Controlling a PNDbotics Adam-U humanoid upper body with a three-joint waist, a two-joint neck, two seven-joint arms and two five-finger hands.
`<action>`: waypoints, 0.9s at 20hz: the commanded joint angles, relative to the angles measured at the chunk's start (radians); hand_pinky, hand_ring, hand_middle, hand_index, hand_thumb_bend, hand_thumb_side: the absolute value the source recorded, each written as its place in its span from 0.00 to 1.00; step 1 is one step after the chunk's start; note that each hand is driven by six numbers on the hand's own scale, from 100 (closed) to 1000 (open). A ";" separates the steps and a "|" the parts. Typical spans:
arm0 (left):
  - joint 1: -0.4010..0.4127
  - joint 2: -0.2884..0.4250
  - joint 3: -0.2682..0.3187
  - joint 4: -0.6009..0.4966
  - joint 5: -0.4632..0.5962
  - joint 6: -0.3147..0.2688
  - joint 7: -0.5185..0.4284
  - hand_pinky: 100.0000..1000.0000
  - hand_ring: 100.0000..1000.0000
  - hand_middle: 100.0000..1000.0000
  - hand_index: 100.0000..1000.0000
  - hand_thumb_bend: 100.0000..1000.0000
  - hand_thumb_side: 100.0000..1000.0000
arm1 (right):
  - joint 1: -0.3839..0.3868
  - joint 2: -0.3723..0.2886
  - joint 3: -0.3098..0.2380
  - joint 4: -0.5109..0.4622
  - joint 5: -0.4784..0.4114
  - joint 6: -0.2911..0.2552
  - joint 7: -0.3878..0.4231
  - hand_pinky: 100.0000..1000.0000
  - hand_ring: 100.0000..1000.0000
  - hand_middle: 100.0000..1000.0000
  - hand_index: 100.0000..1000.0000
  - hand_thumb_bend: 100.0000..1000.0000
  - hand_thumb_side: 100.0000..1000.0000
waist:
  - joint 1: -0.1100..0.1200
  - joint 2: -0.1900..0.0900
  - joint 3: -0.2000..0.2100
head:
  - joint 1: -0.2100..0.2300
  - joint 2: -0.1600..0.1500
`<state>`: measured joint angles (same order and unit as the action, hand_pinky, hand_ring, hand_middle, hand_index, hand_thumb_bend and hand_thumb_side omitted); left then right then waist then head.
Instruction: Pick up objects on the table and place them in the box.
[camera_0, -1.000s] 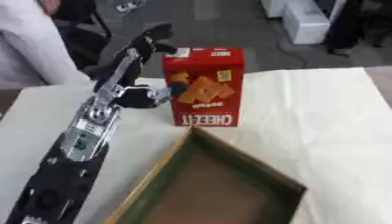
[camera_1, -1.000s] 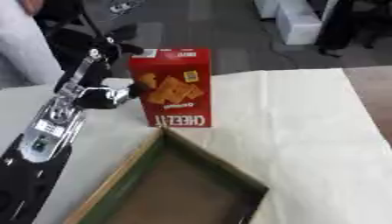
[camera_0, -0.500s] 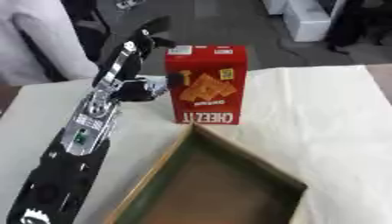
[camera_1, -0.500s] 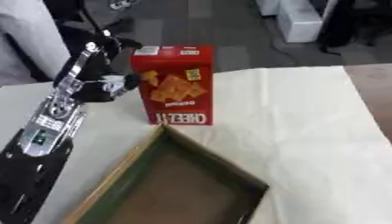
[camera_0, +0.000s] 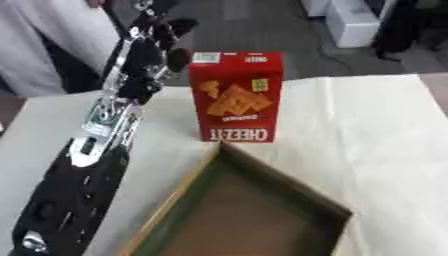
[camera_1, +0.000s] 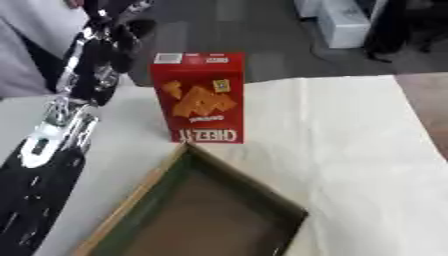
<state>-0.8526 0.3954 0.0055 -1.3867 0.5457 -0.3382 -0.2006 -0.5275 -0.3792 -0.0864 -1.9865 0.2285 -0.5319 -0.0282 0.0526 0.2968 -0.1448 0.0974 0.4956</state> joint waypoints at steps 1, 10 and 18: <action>-0.025 0.027 0.009 -0.017 0.040 0.001 -0.017 0.90 0.75 0.91 0.86 0.58 0.26 | -0.005 -0.012 -0.001 -0.013 -0.005 0.000 0.007 0.46 0.69 0.79 0.80 0.00 0.59 | -0.002 -0.026 0.001 | -0.007 -0.010; -0.038 0.026 0.010 0.016 0.002 0.007 -0.065 0.93 0.76 0.97 0.90 0.57 0.26 | -0.003 -0.011 -0.001 -0.013 -0.009 0.000 0.014 0.46 0.69 0.79 0.80 0.00 0.58 | 0.000 -0.023 -0.002 | -0.006 -0.004; -0.054 0.010 0.013 0.058 -0.191 -0.051 -0.068 1.00 0.97 1.00 1.00 0.56 0.27 | -0.003 -0.008 -0.001 -0.013 -0.013 -0.001 0.024 0.46 0.69 0.79 0.80 0.00 0.58 | 0.003 -0.022 -0.008 | -0.005 -0.001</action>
<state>-0.8850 0.3937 0.0114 -1.3204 0.3733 -0.3771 -0.2662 -0.5267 -0.3792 -0.0862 -1.9865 0.2199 -0.5324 -0.0076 0.0583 0.2968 -0.1520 0.0969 0.4956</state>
